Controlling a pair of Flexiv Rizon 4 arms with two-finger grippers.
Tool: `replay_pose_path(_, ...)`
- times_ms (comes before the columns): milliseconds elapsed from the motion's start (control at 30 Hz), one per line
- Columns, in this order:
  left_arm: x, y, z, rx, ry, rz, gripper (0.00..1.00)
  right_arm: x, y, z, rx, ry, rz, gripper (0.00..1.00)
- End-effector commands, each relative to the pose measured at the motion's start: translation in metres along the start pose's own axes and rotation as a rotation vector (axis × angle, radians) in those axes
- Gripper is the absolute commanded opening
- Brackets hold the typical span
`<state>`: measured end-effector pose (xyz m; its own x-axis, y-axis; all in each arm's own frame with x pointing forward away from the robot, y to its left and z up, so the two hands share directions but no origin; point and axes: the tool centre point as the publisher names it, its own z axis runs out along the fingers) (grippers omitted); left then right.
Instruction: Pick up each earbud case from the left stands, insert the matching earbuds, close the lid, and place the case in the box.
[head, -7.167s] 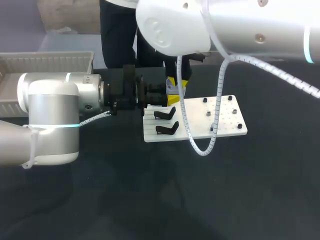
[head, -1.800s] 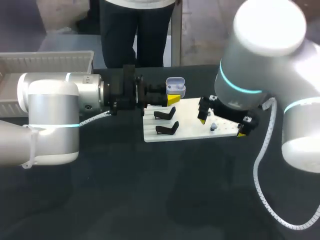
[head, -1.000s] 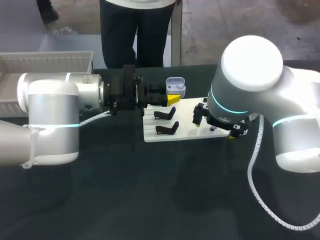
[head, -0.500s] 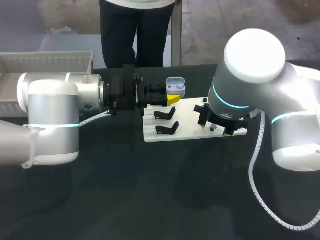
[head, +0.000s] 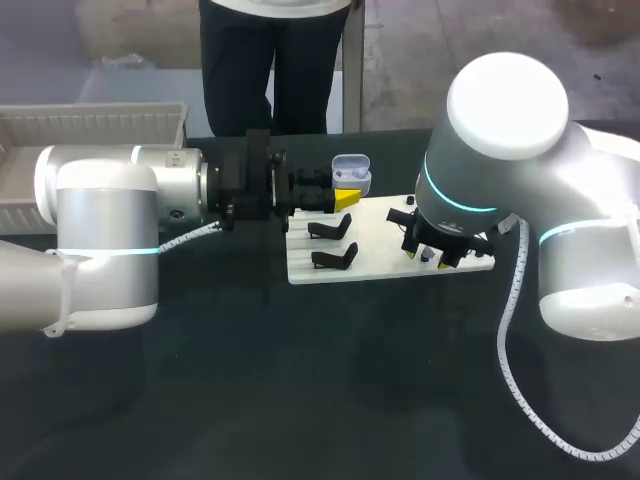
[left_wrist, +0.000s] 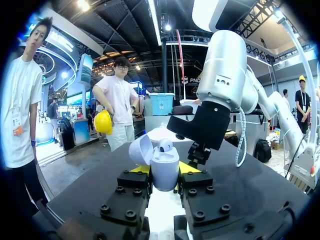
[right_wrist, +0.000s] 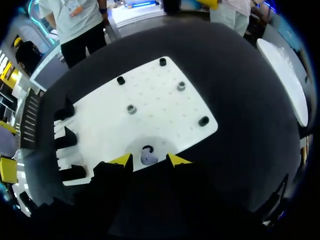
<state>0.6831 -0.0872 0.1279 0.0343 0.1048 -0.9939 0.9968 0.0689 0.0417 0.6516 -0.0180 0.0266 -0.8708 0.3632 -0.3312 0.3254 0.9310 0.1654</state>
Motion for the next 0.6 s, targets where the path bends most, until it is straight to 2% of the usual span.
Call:
replay_pose_path(33, 0.0011, -0.0018, 0.0003, -0.008, -0.005, 0.005, 0.00, -0.0009, 0.0026, 0.0015, 0.006, 0.006, 0.001, 0.41)
replay_pose_path(367, 0.0011, -0.0018, 0.0003, -0.008, -0.005, 0.005, 0.00, -0.0034, 0.0035, 0.0014, 0.008, 0.002, 0.005, 0.31)
replay_pose_path(600, 0.0011, -0.0018, 0.0003, -0.008, -0.005, 0.005, 0.00, -0.0040, 0.0030, 0.0030, 0.011, 0.002, 0.006, 0.30)
